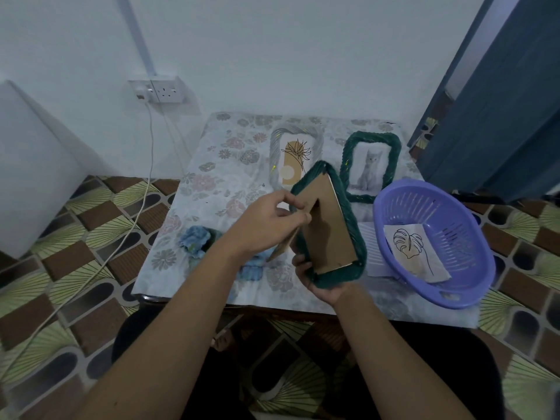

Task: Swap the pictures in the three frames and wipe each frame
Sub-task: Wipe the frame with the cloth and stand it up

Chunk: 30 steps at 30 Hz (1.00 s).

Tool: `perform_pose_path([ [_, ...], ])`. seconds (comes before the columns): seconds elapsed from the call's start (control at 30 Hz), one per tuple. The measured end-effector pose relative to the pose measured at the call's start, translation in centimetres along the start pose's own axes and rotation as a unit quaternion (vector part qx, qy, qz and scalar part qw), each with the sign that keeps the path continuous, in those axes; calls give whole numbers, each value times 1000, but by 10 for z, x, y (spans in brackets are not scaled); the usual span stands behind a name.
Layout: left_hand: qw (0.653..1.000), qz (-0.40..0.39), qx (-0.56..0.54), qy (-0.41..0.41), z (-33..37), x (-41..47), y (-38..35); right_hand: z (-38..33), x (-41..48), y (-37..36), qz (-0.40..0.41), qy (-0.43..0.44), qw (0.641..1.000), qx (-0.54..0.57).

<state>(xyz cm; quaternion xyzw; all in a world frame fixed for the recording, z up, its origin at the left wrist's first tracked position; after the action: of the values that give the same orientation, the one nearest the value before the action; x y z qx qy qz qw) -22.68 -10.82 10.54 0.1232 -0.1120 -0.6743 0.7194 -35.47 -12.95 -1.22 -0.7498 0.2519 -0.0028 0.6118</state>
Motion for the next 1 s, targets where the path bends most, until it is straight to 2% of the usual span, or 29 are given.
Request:
perform_pose_path([
  [0.13, 998, 19, -48, -20, -9, -8, 7, -13, -1, -5, 19, 9, 998, -63],
  [0.3, 996, 58, -54, -36, -28, -14, 19, -27, -3, -9, 144, 47, 973, -174],
  [0.43, 987, 98, 116, -57, -51, -16, 31, -34, -3, -2, 186, 84, 954, -222],
  [0.57, 960, 122, 251, -24, -76, -16, 37, -35, 3, 11, 226, 117, 932, -258],
  [0.73, 952, 80, 296, -5, -105, -19, 26, -27, 6, 14, 279, 158, 882, -347],
  [0.8, 962, 73, 260, 30, -118, -18, 25, -24, 6, 10, 276, 174, 870, -370],
  [0.83, 974, 75, 209, 55, -124, -18, 24, -23, 5, 6, 273, 184, 866, -377],
  [0.9, 990, 108, 27, 88, -126, -20, 21, -23, 5, 2, 265, 206, 859, -387],
  [0.93, 980, 137, -85, 117, -122, -20, 19, -24, 5, -1, 263, 218, 855, -391],
  [1.0, 934, 174, -262, 167, -117, -20, 15, -26, 6, -4, 260, 235, 846, -401],
])
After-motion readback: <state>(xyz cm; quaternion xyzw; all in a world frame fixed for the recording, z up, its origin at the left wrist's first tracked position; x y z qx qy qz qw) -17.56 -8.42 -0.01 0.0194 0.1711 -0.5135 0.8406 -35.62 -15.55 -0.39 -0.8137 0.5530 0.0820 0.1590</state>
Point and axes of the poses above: each hand's wrist, its own x-axis towards the middle knuckle, its own y-axis out of the back of the hand, z = x × y, the point moved 4 cm from there along x, towards the middle knuckle, and after that the axes turned 12 degrees about -y, right-handed, at the moved point
